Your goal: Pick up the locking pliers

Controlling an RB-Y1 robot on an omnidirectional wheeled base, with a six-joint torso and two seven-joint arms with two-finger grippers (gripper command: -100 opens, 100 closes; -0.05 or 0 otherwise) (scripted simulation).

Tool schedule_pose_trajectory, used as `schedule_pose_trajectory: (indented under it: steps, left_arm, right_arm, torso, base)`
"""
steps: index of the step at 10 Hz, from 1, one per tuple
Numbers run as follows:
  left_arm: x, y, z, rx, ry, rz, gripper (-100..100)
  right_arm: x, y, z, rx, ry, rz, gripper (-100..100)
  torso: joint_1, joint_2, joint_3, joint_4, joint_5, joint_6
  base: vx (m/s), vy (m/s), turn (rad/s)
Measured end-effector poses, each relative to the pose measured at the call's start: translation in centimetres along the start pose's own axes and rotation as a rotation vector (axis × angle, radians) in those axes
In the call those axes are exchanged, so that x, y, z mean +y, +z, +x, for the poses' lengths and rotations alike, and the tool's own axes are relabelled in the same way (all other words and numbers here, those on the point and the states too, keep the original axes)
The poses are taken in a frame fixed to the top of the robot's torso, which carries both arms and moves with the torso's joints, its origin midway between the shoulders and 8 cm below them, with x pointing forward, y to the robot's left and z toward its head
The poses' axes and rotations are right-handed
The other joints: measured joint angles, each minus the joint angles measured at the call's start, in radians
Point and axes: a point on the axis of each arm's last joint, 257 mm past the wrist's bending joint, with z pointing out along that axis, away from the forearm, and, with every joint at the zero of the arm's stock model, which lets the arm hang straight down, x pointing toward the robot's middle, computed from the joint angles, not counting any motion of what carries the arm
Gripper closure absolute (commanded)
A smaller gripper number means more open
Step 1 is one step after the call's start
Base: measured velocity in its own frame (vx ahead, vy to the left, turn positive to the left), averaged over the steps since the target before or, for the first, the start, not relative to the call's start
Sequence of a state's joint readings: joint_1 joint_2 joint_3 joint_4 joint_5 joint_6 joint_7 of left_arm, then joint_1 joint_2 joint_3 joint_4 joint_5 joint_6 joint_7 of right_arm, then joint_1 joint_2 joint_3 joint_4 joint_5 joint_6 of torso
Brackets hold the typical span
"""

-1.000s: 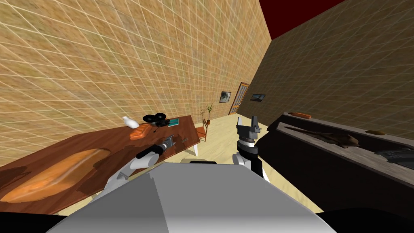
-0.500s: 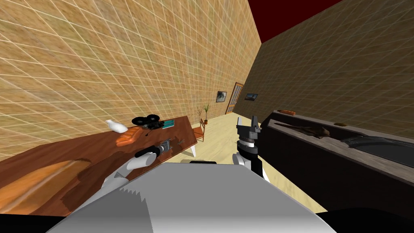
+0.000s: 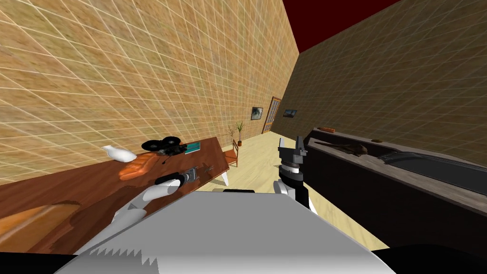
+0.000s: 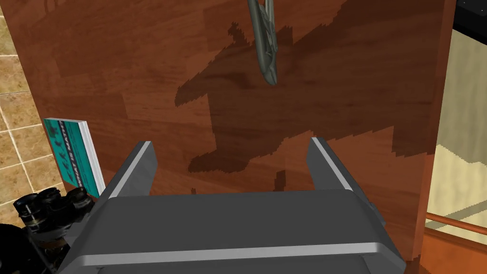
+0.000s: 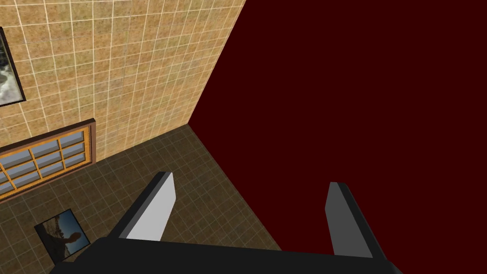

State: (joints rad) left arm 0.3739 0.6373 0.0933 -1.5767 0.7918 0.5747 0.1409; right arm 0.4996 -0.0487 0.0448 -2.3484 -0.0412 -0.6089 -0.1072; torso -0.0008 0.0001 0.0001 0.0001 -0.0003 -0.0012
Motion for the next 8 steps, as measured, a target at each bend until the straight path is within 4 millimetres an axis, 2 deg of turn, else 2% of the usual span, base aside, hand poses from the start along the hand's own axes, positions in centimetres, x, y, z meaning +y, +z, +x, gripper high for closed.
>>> schedule_pose_trajectory:
  steps: [3,8]
  left_arm:
    - [1.6,0.5,-2.8,-0.039,-0.066,-0.086,-100]
    - [4.7,0.0,-6.1,-0.092,-0.172,-0.213,-100]
  right_arm:
    - [0.0,0.0,0.0,0.0,0.0,0.0,0]
    - [0.0,0.0,0.0,0.0,0.0,0.0,0]
  torso:
    - [0.0,-0.001,0.0,0.0,0.0,0.0]
    - [0.0,-0.001,-0.001,0.0,0.0,0.0]
  base:
    - [0.021,-0.022,-0.126]
    - [0.027,-0.022,-0.141]
